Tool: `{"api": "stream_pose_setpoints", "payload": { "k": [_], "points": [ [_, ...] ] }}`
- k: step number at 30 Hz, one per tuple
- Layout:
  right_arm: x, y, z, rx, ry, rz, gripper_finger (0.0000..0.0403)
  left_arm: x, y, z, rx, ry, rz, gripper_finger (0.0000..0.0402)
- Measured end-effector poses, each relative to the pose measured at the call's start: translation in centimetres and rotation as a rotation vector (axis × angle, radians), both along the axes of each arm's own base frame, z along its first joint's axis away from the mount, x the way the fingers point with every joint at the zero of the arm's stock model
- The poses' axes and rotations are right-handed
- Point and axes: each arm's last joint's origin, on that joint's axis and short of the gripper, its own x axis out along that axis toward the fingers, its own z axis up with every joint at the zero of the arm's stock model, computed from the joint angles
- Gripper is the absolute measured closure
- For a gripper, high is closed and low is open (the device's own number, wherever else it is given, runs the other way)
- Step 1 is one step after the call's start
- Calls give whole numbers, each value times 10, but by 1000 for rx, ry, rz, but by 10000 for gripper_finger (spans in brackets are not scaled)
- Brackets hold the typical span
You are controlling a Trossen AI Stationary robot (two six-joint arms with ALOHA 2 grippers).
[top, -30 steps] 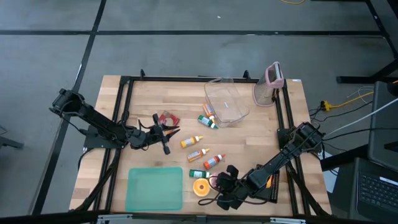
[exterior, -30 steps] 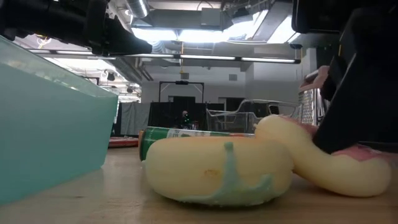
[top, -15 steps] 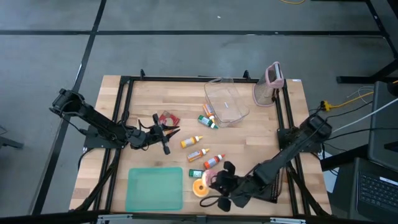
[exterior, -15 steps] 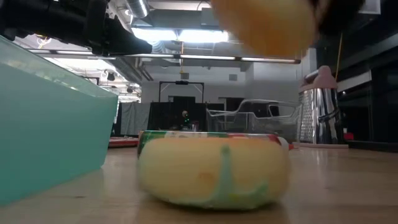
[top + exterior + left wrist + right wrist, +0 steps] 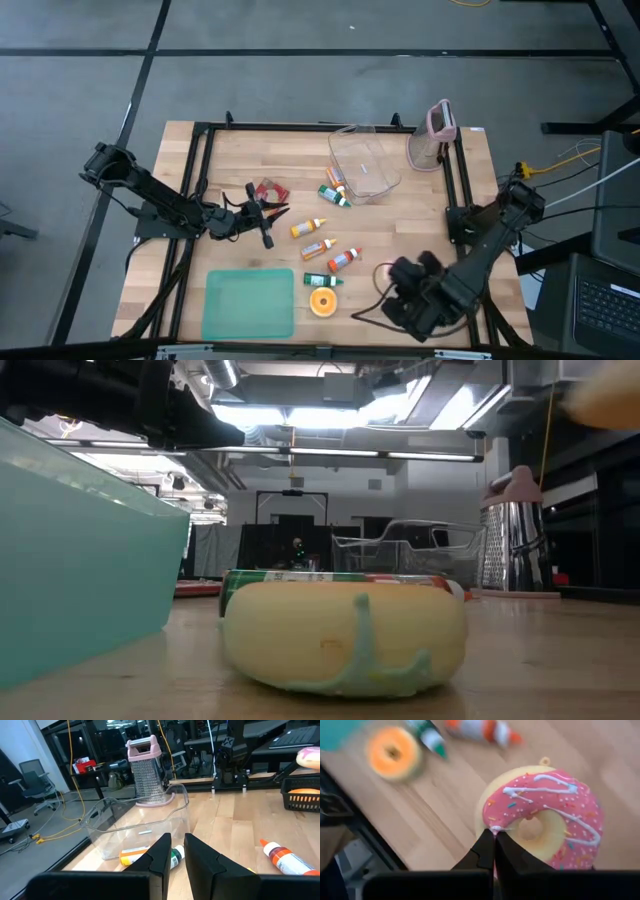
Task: Pick & Place Food Item
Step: Stack the pink donut on top of the orange donut in the black basket
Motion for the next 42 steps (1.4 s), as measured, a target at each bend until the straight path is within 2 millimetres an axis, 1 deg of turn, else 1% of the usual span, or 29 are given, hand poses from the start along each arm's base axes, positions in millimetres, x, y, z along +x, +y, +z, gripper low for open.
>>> {"api": "stream_pose_setpoints", "payload": {
  "k": [2, 8, 11, 14, 18, 23, 28, 36, 42],
  "points": [
    [-10, 4, -1, 27, 46, -57, 403, 0, 0, 0, 0, 0, 0, 352],
    [-38, 26, -3, 82, 14, -187, 403, 0, 0, 0, 0, 0, -1, 356],
    [-52, 32, -10, 85, 11, -241, 403, 0, 0, 0, 0, 0, -2, 356],
    [-61, 34, -22, 79, 4, -278, 403, 0, 0, 0, 0, 0, -4, 356],
    [-62, 35, -40, 93, 2, -269, 403, 0, 0, 0, 0, 0, -4, 357],
    [-64, 30, -61, 78, 7, -270, 403, 0, 0, 0, 0, 0, -4, 357],
    [-70, 24, -79, 58, 60, -276, 403, 0, 0, 0, -1, 0, -4, 356],
    [-77, 22, -88, 35, 78, -258, 403, 0, 0, 0, -1, 0, -4, 358],
    [-78, 23, -93, 50, 45, -249, 403, 0, 0, 0, -2, -1, -4, 357]
  ]
}}
